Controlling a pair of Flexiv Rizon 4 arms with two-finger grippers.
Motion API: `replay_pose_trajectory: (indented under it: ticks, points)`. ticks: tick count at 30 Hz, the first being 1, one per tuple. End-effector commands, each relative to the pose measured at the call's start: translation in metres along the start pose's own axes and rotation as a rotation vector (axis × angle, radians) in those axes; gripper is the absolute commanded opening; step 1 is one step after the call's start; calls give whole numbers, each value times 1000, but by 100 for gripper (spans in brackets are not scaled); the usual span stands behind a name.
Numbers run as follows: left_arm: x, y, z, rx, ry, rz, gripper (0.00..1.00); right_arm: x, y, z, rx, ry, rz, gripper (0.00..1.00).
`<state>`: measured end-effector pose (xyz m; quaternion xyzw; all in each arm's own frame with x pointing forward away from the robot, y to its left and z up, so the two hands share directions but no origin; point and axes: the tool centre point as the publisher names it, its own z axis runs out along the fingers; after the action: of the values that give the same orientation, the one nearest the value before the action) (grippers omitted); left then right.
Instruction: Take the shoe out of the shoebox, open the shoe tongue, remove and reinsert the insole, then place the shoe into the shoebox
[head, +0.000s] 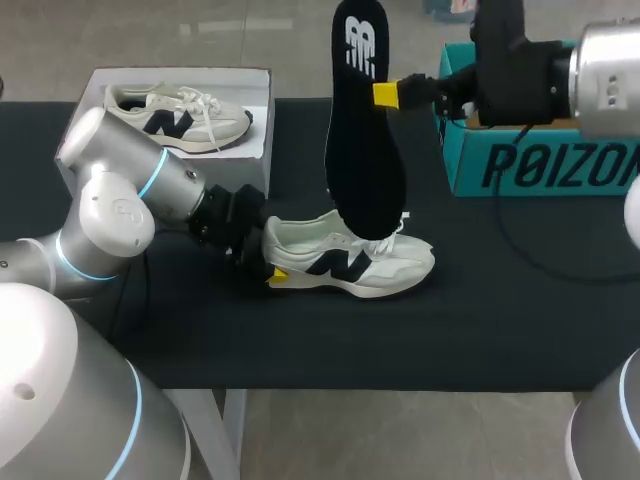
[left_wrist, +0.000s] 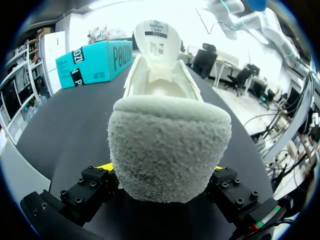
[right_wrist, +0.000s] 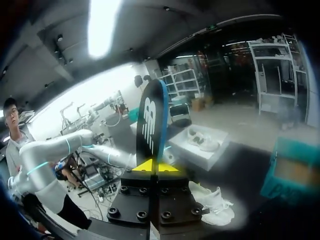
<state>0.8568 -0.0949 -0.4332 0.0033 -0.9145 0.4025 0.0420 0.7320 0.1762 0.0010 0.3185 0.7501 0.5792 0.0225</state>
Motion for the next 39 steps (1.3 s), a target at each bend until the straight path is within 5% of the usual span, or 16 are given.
replay_pose_trajectory:
  ticks: [1,15,39]
  points:
    - [0,2,2,0,0,0,0,16,-8,-31,3,-20,8,0]
    - [0,2,2,0,0,0,0,39,-52,-38,65,7,102,0]
    - [0,2,2,0,0,0,0,45,-58,-38,82,6,101,0]
